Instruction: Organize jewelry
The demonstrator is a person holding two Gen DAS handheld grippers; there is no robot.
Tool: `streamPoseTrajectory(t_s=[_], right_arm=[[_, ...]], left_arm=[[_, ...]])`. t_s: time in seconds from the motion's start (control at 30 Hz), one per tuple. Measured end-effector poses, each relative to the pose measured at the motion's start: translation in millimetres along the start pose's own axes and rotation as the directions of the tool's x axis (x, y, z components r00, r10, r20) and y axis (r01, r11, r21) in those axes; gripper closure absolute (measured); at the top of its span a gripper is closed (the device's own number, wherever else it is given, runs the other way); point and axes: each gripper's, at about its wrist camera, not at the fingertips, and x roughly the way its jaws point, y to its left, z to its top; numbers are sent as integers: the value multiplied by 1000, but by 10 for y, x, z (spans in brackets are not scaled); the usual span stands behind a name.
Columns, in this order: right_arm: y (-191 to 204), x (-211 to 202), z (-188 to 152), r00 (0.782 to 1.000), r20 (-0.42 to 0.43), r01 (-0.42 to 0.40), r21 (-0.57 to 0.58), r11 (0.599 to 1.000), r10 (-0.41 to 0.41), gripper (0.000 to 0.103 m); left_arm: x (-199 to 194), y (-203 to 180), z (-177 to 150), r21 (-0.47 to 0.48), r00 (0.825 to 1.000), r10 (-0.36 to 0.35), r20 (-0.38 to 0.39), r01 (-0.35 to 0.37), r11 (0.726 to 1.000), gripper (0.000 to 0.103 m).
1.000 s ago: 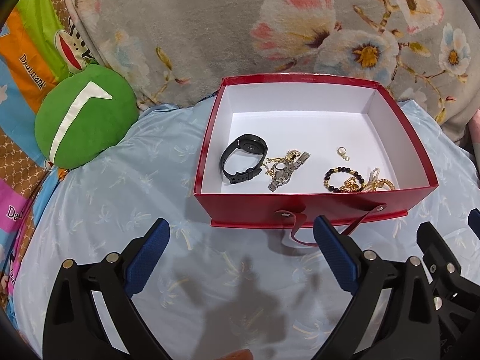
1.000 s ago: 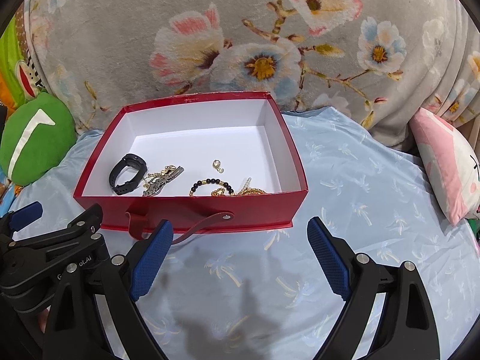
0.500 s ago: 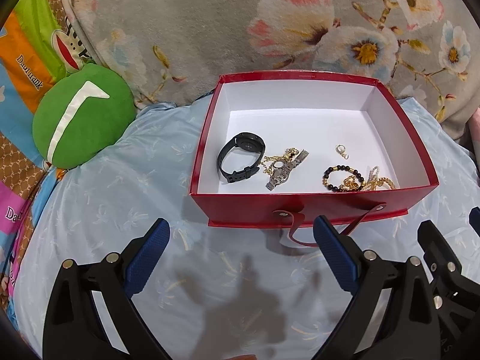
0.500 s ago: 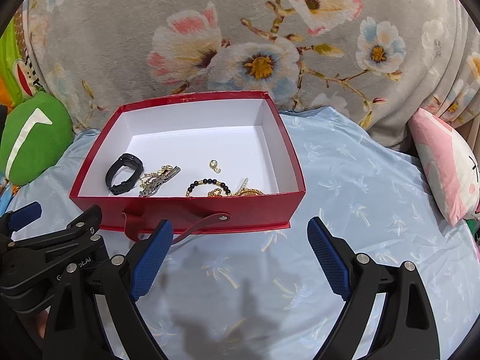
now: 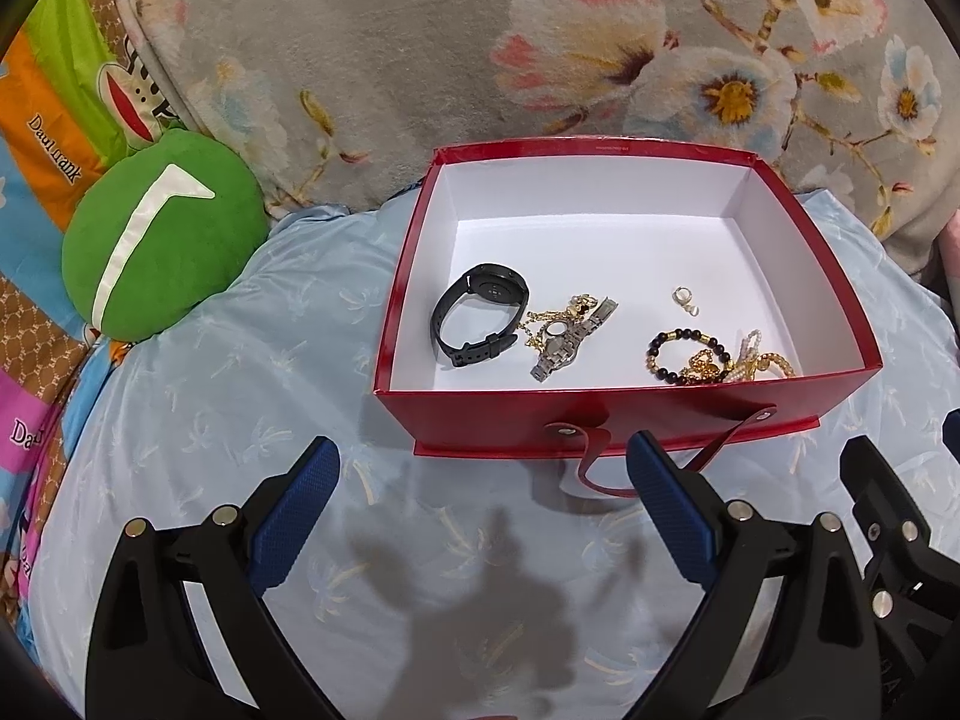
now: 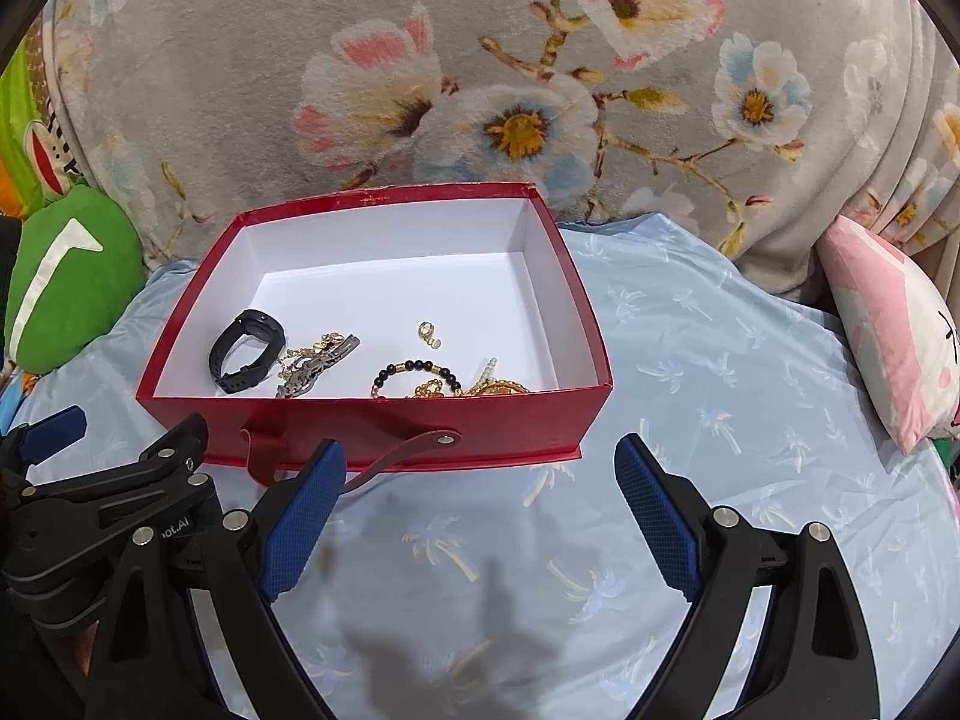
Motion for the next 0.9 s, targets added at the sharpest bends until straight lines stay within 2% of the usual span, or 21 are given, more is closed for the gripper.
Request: streamPoseTrajectory(t_s=[0.9], right_arm=[[-28,25,21,1000,0,4,2,1000,-4,14]], left_arm=[[31,-13,36,8,1000,-16,2,16,1000,9]])
